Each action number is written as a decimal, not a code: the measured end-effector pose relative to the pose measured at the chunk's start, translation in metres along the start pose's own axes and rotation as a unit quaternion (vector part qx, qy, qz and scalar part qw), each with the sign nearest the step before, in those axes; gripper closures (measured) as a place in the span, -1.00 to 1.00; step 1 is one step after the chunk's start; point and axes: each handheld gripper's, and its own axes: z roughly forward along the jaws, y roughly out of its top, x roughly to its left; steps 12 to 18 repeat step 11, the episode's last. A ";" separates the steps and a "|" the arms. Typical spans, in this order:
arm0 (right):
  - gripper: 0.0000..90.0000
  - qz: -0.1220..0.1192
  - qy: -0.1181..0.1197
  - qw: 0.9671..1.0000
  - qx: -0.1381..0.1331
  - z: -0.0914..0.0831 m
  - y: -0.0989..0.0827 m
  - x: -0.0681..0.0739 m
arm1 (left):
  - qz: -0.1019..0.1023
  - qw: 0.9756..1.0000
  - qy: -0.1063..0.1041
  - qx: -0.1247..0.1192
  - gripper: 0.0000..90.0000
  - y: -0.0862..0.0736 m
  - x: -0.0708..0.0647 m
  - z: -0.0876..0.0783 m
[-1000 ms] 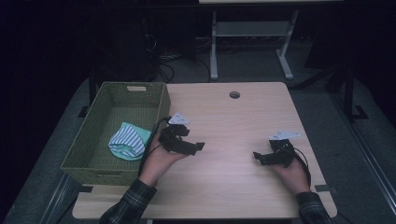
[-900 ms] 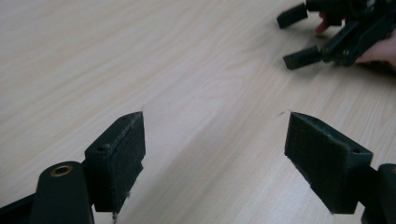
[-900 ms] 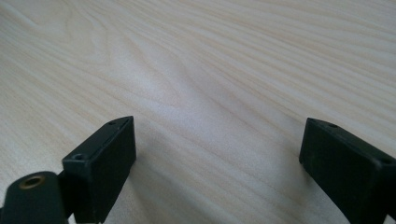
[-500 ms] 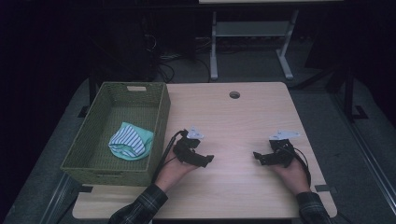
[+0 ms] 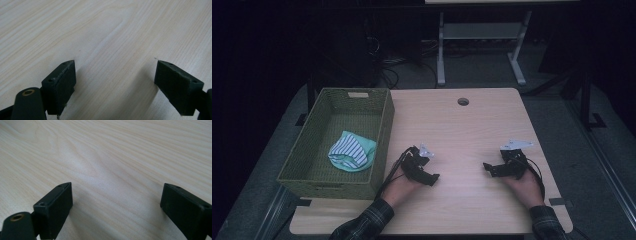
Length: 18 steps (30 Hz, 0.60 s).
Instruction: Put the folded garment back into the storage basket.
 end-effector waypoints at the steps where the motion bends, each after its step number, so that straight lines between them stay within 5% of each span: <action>1: -0.77 0.000 0.000 1.000 0.000 0.000 0.000 0.000 | -0.004 1.000 0.000 -0.002 -0.63 -0.001 -0.001 0.000; 18: -0.77 0.000 0.000 1.000 0.000 0.000 0.000 0.000 | -0.002 1.000 -0.005 -0.012 -0.67 -0.004 -0.001 0.001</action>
